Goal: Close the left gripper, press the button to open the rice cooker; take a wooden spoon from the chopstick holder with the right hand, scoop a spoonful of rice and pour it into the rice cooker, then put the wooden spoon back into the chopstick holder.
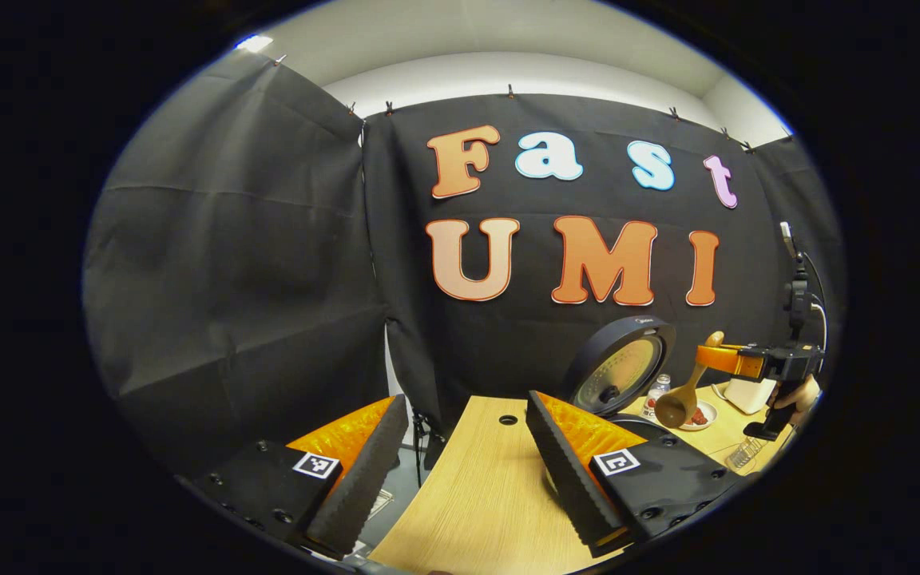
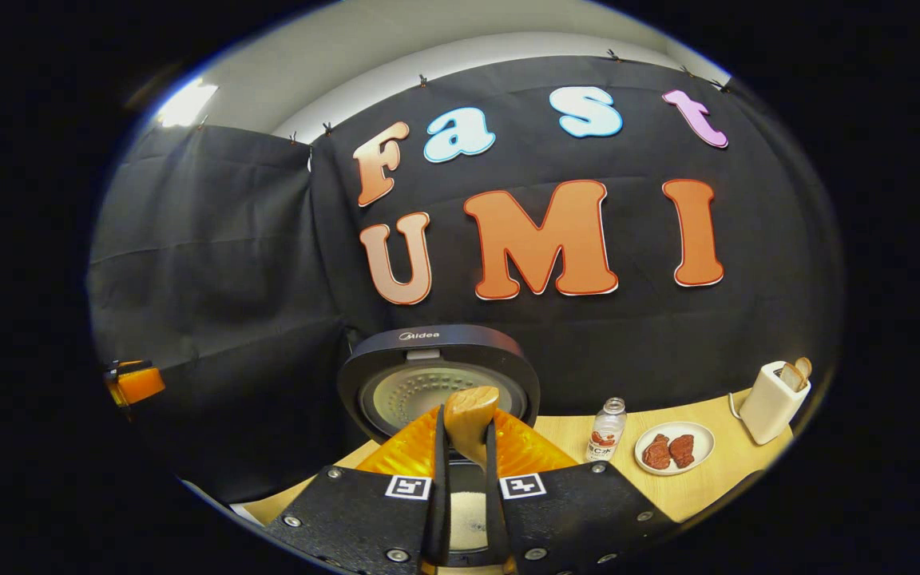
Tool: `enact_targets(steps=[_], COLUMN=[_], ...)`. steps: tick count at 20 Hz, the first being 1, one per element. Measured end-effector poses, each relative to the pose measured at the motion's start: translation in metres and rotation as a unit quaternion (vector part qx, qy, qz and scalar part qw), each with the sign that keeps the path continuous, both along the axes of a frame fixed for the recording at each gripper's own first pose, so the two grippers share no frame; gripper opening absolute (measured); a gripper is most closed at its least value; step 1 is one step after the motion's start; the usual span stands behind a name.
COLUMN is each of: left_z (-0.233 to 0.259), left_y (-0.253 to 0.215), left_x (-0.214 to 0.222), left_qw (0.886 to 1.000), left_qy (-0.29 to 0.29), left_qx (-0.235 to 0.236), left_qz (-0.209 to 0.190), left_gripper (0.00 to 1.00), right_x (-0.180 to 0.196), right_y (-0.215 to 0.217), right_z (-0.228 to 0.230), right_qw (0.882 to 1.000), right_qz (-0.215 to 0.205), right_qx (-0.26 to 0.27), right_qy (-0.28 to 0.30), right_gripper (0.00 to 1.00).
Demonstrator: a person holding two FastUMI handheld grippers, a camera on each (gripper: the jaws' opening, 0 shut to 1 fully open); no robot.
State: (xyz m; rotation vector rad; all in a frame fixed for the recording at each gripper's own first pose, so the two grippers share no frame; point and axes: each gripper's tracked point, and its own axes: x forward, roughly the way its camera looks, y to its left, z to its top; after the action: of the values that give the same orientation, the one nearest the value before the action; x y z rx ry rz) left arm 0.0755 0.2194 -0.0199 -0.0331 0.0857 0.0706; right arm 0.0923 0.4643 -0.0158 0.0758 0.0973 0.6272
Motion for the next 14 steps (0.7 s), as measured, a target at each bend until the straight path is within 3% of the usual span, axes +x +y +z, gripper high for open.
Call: enact_targets(steps=[1, 6, 8, 14], left_z=[0.002, 0.011, 0.015, 0.027], left_y=[0.000, -0.011, -0.012, -0.049], left_x=[0.001, 0.005, 0.004, 0.011], left_qw=[1.000, 1.000, 0.999, 0.999], left_qy=[-0.003, -0.015, -0.019, -0.031], left_qx=[-0.005, -0.026, -0.021, -0.033], left_qz=[0.004, 0.005, 0.016, -0.012], left_gripper=[1.00, 0.94, 1.00, 0.95], right_x=[0.001, 0.010, 0.013, 0.022], right_y=[-0.003, -0.029, -0.049, -0.123], right_z=[0.000, 0.013, 0.018, 0.021], right_qw=[1.000, 0.999, 0.999, 0.998], right_qz=[0.001, -0.005, -0.013, -0.053], right_qx=[0.005, 0.037, 0.042, 0.043], right_qy=[0.004, 0.012, 0.012, 0.011], right_gripper=[0.17, 0.17, 0.17, 0.17])
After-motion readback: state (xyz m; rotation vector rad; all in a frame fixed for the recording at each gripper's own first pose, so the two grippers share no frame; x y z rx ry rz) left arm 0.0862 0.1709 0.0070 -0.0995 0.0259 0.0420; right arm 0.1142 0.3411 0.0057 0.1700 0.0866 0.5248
